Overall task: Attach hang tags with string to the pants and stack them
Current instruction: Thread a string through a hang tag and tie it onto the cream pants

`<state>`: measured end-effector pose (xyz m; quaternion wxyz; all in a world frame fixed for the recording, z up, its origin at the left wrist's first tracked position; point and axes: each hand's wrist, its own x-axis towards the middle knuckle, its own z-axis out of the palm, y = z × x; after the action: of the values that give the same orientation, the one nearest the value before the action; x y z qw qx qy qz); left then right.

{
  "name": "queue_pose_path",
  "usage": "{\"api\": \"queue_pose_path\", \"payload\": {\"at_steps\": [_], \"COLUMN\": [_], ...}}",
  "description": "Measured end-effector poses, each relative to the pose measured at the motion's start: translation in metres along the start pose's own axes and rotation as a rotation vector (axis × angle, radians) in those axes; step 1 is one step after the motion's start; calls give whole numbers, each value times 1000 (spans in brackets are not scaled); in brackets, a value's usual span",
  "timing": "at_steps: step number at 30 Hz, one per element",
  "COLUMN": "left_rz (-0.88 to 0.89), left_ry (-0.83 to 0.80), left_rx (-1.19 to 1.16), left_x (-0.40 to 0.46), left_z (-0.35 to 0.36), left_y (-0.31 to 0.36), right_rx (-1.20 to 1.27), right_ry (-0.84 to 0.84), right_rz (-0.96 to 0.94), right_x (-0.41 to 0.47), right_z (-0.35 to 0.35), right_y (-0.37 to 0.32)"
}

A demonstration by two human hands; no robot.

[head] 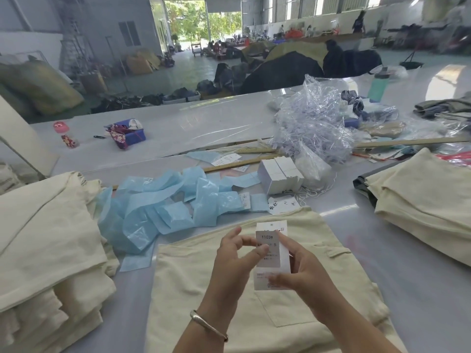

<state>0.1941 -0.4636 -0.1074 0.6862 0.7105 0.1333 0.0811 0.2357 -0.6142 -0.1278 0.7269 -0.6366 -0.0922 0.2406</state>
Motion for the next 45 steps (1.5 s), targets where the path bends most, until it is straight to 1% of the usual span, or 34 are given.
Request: {"api": "queue_pose_path", "payload": {"at_steps": [2,4,7,12,17,19,21,23,26,28,31,33,37,39,41,45], "left_rz": [30,55,70,62,147,171,137,79,76,56,16,2,-24,-35,-33,-64], "left_ry": [37,58,65,103,143,153,134,105,74,50,18,-11,-61,-89,-125,-192], "left_rx": [99,137,148,140,177,165,138,57,-79,-172,-198,-200,-226,-219,-194,-156], "left_x": [2,2,3,2,-4,-9,-12,-12,-12,-13,-9,-6,1,7,14,29], "left_z": [5,8,12,18,27,29,29,27,26,28,33,36,45,48,52,60], "left_y": [-1,-1,0,-8,-14,-14,-12,-11,-8,-6,-8,-9,-12,-13,-15,-23], "right_rx": [7,-8,-22,36,-33,-70,-79,-73,-78,-1,301,416,391,417,438,383], "right_ry": [-51,-77,-66,-77,-55,-47,-48,-50,-40,-13,-7,27,182,245,302,392], "right_rz": [-21,-42,-64,-93,-149,-154,-164,-181,-166,-145,-106,-71,-17,-11,-4,-27], "right_x": [-1,-2,-2,-7,-10,-11,-11,-11,-13,-12,-4,1,14,21,27,37], "right_z": [3,3,-1,-1,3,3,1,-1,-6,-10,-17,-21,-29,-34,-40,-50], "right_y": [-3,-5,-8,-12,-12,-11,-11,-10,-8,-8,-12,-16,-19,-22,-24,-21]}}
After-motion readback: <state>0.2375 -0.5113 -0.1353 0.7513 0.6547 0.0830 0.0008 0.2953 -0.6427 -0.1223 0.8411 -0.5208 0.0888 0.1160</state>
